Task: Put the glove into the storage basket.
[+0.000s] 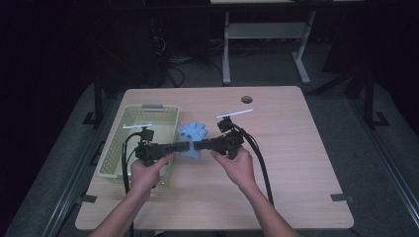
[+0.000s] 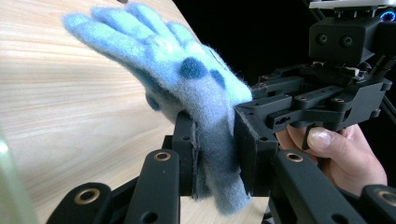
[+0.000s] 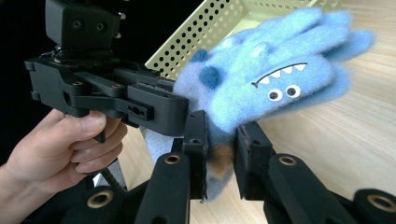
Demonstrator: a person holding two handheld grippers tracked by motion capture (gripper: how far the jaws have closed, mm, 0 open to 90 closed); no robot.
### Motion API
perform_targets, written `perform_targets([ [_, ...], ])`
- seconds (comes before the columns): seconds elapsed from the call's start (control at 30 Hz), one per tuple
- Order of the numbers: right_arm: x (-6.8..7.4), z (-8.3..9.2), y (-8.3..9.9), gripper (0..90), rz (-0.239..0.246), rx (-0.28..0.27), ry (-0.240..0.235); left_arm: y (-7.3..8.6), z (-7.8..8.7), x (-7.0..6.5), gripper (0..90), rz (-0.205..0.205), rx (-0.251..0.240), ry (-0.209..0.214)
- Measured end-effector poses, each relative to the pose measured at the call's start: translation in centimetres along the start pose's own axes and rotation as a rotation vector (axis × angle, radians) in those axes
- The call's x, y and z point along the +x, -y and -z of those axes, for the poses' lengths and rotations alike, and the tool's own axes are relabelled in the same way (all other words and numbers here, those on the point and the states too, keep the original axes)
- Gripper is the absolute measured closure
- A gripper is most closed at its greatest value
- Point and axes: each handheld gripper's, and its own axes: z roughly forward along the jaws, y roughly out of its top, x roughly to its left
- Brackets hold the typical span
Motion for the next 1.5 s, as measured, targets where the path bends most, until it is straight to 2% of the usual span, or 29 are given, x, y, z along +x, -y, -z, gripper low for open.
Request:
perform_targets([
  [0.33, 0.7, -1.4, -0.8, 76.2, 0.020, 0.001, -0.018, -0.2, 1.7, 0.7, 70.9, 0.013, -0.025, -0.006],
  [0.5, 1.0, -2.1, -1.2, 76.2, 0.013, 0.004, -0.032, -0.3, 2.5, 1.1, 70.9, 0.016, -0.033, -0.011],
  [0.63, 1.5, -2.9, -1.7, 76.2, 0.023, 0.005, -0.038, -0.5, 3.4, 1.6, 71.2, 0.035, -0.040, -0.008],
  [0.77, 1.9, -3.6, -2.0, 76.2, 0.027, 0.009, -0.045, -0.5, 4.1, 1.9, 71.2, 0.032, -0.049, -0.014],
  [1.2, 2.5, -5.2, -3.0, 76.2, 0.030, 0.018, -0.069, -0.8, 5.7, 2.7, 71.4, 0.050, -0.065, -0.020],
  [1.5, 2.8, -7.0, -3.6, 76.3, 0.029, 0.024, -0.089, -0.8, 7.0, 3.7, 71.4, 0.062, -0.079, -0.037],
])
